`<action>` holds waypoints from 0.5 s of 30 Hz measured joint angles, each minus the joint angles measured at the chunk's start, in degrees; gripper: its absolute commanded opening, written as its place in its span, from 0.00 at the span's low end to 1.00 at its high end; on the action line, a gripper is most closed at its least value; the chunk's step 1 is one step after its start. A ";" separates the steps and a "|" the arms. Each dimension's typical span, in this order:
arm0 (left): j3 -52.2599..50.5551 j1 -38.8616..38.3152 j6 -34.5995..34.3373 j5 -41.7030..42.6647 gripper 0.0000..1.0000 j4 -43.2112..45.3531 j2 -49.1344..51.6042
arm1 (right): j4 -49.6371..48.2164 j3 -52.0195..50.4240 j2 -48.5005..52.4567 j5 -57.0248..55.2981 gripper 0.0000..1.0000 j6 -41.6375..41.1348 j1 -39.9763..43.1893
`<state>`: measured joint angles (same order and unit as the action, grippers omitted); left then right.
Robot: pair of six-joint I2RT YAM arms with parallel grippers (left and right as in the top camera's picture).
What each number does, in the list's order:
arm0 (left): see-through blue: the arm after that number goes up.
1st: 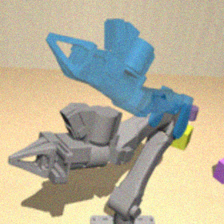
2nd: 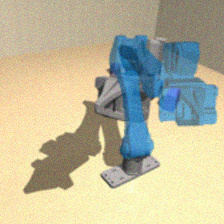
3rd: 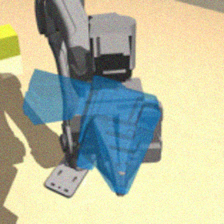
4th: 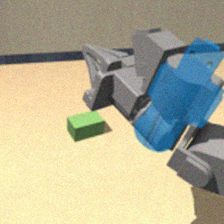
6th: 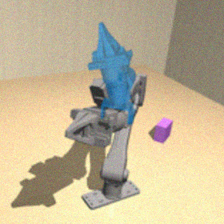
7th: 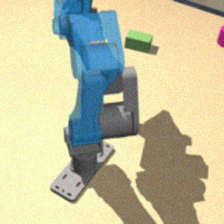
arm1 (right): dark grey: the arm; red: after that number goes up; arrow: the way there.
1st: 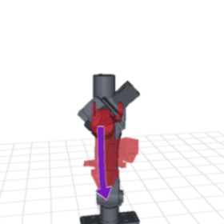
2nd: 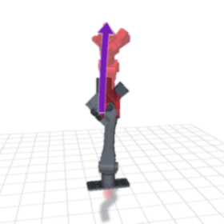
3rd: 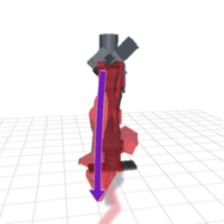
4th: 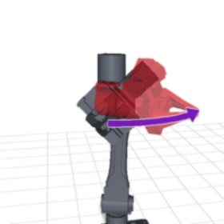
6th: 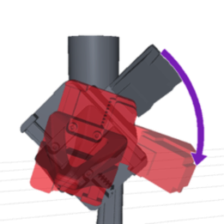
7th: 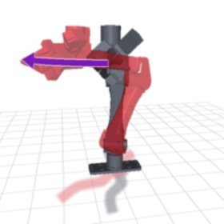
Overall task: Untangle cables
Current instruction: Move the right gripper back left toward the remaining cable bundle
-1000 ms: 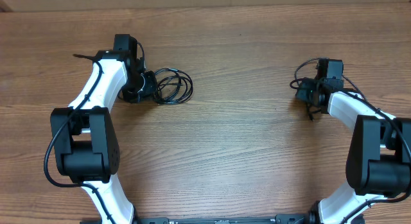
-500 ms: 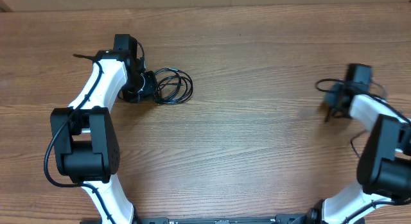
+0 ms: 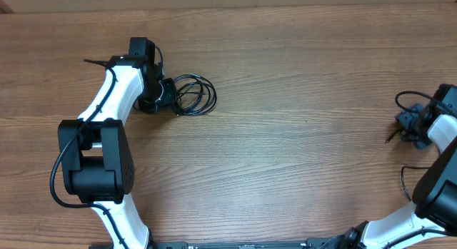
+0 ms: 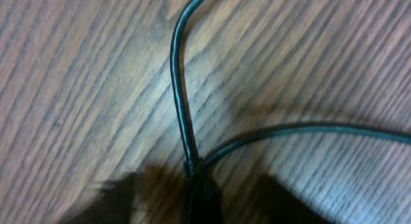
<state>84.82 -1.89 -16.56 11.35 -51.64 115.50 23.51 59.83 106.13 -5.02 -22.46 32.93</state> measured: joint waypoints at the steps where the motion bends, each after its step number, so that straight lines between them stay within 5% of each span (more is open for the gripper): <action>1: 0.00 0.00 0.02 0.02 0.11 0.00 0.00 | 4.70 1.92 0.07 0.31 1.00 0.07 0.00; 10: -0.04 0.00 0.07 0.31 0.04 -0.02 0.00 | 22.14 16.26 0.52 9.62 1.00 0.00 -0.37; 12: -0.04 0.00 0.02 1.22 0.19 -0.15 0.00 | 23.78 16.35 0.52 12.92 1.00 -0.04 -1.03; 13: -0.04 0.00 0.09 2.86 0.36 -0.61 0.00 | 24.55 16.35 0.52 15.26 1.00 -0.07 -1.75; 15: -0.04 -0.04 0.09 7.39 0.43 -1.03 0.00 | 24.72 16.35 0.52 20.02 1.00 -0.02 -3.85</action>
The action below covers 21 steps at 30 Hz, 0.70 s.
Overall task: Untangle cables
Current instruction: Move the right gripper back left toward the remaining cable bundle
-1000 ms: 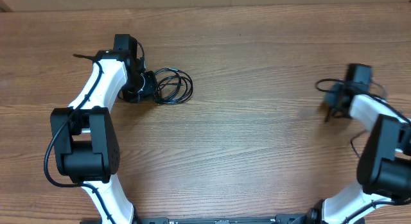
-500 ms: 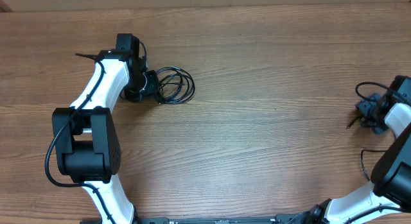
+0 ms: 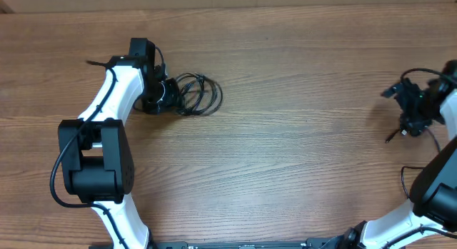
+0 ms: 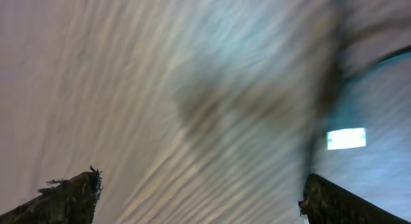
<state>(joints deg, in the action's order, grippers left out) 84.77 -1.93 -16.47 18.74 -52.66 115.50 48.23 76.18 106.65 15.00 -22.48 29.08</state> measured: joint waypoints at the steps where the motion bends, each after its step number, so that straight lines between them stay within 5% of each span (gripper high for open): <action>1: 0.00 -0.09 -0.20 2.12 0.47 -0.09 0.00 | -0.04 0.00 0.00 1.53 1.00 0.00 -1.03; 7: -0.02 -0.33 -0.11 14.84 0.65 -0.13 0.00 | -0.02 0.00 0.00 6.75 1.00 0.00 -8.74; 16: 7.93 -0.33 -0.11 18.10 0.60 -7.10 0.02 | -0.42 0.00 0.00 7.65 1.00 -0.02 -22.38; 21: 10.95 -0.33 -0.35 13.09 0.44 -8.15 0.02 | -2.45 0.00 0.00 7.67 1.00 -0.02 -30.86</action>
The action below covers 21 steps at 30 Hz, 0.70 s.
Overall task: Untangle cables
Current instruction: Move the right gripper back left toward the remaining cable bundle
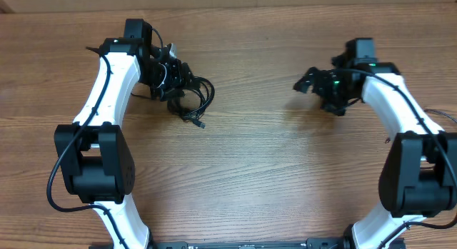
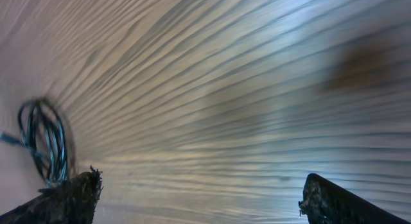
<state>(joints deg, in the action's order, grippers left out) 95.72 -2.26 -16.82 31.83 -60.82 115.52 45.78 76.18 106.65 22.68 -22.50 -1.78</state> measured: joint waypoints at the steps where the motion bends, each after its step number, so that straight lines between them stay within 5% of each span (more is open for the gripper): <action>1: 0.00 0.00 -0.24 -3.82 0.42 -0.35 0.00 | -0.20 0.00 0.00 0.02 1.00 0.02 -1.57; 5: -0.46 0.00 -1.75 -15.96 0.40 0.00 0.00 | -0.83 0.00 0.00 0.02 0.94 0.00 -8.02; 8: -3.06 -0.15 -2.34 -18.64 0.32 3.50 0.00 | -2.32 0.00 0.00 -0.02 0.66 -0.09 -12.09; 12: -8.00 -1.73 -2.71 -19.52 0.05 8.11 0.28 | -4.26 0.00 0.00 -0.42 0.35 -0.15 -16.13; 21: -11.37 -4.96 -2.75 -14.75 0.04 10.03 3.96 | -4.63 0.00 0.00 -0.63 0.29 -0.22 -18.10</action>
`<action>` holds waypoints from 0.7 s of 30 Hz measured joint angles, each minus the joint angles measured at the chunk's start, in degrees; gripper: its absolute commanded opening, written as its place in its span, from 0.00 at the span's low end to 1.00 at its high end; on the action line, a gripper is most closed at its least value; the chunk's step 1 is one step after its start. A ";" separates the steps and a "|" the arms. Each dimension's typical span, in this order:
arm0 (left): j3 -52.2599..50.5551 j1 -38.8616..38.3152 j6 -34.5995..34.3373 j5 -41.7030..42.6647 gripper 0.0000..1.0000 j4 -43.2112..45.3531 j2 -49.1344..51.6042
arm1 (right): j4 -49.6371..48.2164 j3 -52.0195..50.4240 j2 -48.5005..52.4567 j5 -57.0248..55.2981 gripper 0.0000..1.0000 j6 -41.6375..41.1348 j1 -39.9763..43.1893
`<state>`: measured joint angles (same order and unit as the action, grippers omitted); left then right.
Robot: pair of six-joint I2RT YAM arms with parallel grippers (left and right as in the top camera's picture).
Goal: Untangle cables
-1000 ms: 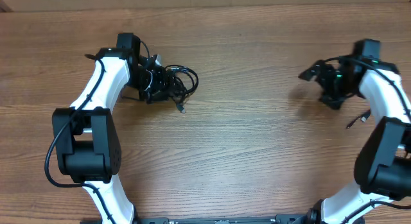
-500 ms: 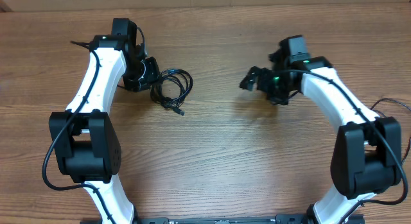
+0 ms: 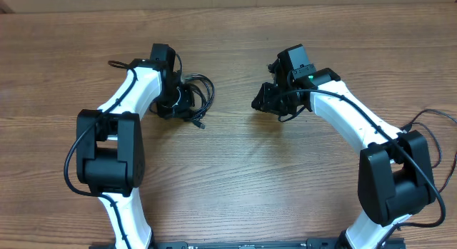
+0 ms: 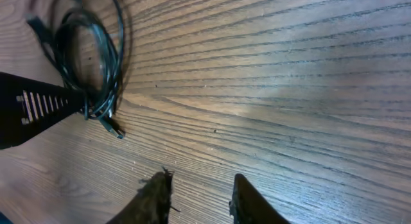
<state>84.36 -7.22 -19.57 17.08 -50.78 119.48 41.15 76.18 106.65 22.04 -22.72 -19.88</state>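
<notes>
A coil of thin black cable (image 3: 202, 92) lies left of the table's middle, one plug end (image 3: 202, 125) trailing toward me. My left gripper (image 3: 180, 100) sits at the coil's left side, shut on its strands. In the right wrist view the coil (image 4: 96, 54) is at upper left, with a left finger (image 4: 35, 112) touching it. My right gripper (image 3: 258, 104) hovers to the right of the coil, apart from it. Its fingertips (image 4: 160, 189) stand a narrow gap apart, and the gripper (image 4: 201, 180) holds nothing.
The wooden table (image 3: 235, 185) fills the view. A second thin black cable (image 3: 430, 115) loops near the right edge, beside the right arm's base. The two arms reach in from the near left and near right.
My right gripper has moved left and nearer to the coil, and its jaws are much narrower. My left gripper has shifted slightly right and toward me with the coil, which now lies flatter.
At first my right gripper was at the far right, down on a cable there, while the left held the coil. Then the right was open and off that cable. Later it was at mid-right, wide open. Now it hovers close to the coil.
</notes>
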 measured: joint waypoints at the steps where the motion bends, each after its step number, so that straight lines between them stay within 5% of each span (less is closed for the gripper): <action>1: 0.00 -0.50 0.00 2.38 0.04 0.11 0.02 | 0.00 0.00 0.00 -0.02 0.29 0.02 0.00; 12: 3.43 -2.69 -4.04 21.46 0.04 3.67 0.22 | 2.25 0.00 0.00 0.11 0.36 0.26 0.00; 17: 16.85 -1.03 -4.48 9.68 0.04 -9.35 0.17 | 0.42 0.00 0.00 3.17 0.49 0.24 -0.15; 21: 18.75 1.01 -4.28 0.11 0.04 -15.39 0.07 | -3.87 0.00 0.00 4.15 0.49 0.22 -2.01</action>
<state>103.11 -6.22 -23.86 17.19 -66.17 119.55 37.28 76.18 106.65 26.20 -22.50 -21.89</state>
